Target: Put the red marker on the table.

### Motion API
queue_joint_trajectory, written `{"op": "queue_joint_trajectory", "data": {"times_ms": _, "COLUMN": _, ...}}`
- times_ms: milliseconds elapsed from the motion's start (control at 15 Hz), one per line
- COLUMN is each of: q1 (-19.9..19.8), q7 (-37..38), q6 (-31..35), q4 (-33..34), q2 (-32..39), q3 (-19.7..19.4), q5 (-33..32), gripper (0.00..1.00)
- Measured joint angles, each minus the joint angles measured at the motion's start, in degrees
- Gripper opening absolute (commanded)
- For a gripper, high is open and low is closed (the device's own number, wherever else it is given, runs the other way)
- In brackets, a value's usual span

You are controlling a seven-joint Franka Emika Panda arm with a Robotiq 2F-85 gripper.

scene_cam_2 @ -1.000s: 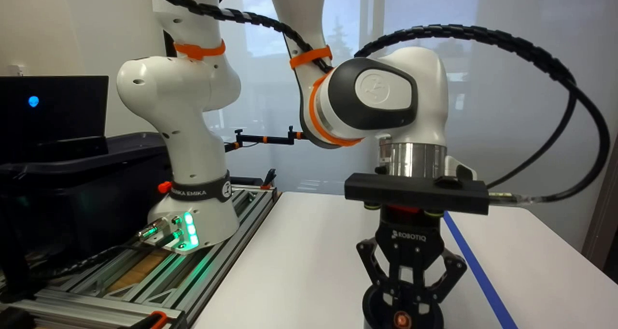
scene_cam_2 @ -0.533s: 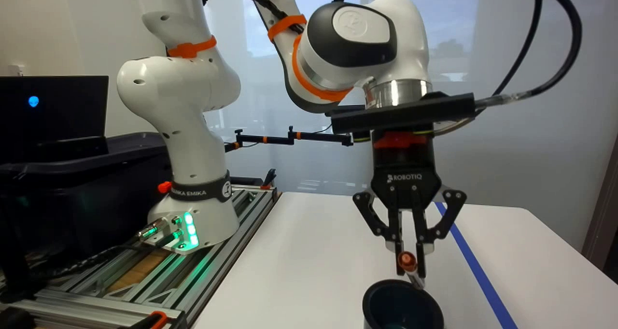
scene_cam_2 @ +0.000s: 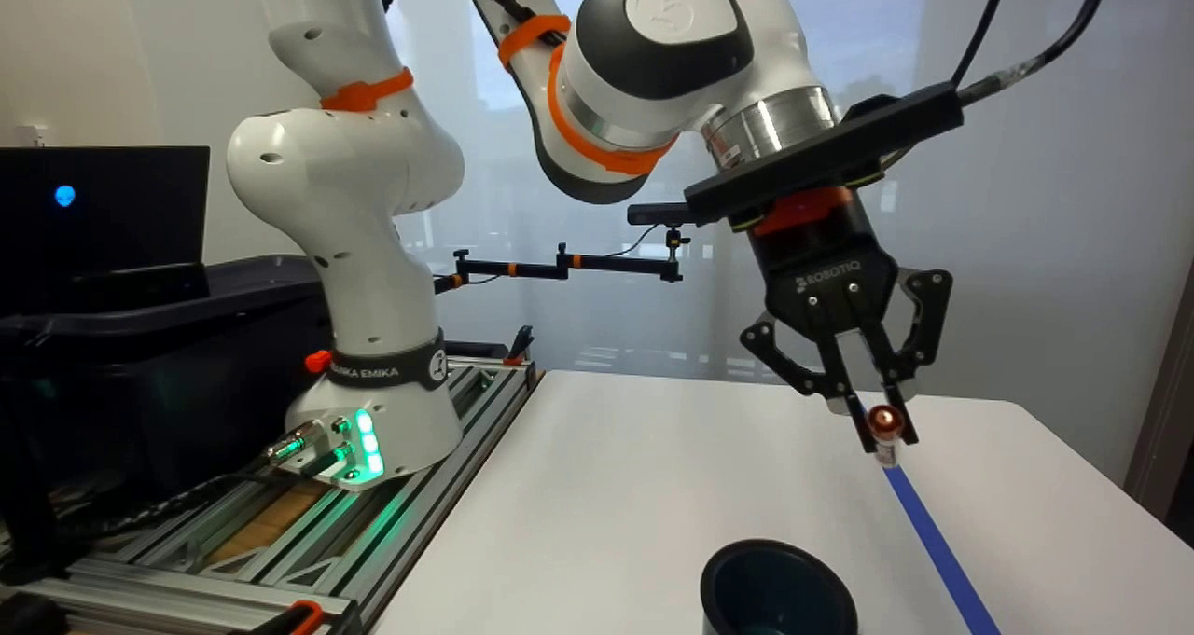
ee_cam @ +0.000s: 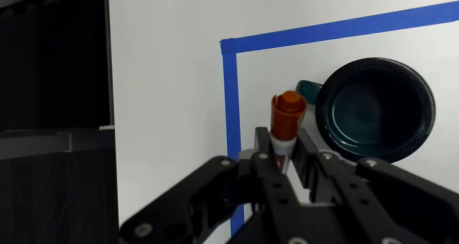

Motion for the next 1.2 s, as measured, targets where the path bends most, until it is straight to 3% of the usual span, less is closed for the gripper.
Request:
{"op": "queue_joint_trajectory", "data": {"times_ms": 333, "q1": -0.5, "q7": -11.7, "q6": 19.3, "q4": -0.3, "q2": 8.7, "q3": -8.0, "q5": 5.4, "gripper": 0.05}}
{"op": "queue_joint_trajectory", "data": {"times_ms": 533, "q1": -1.9, "q7": -13.4, "q6": 27.5, "q4": -0.7, "q2": 15.7, "q3": -8.0, "q5": 6.6, "gripper": 0.05}}
{"op": "queue_joint_trajectory", "data": {"times_ms": 800, "q1": -5.8, "q7": -12.6, "q6": 33.4, "q4": 0.6, "q2": 20.7, "q3": -6.6, "q5": 3.2, "gripper": 0.05}}
{"op": "queue_joint_trajectory", "data": {"times_ms": 1200, "q1": -9.4, "q7": -11.4, "q6": 34.9, "q4": 3.9, "q2": 21.7, "q3": -5.6, "q5": -2.1, "gripper": 0.05}}
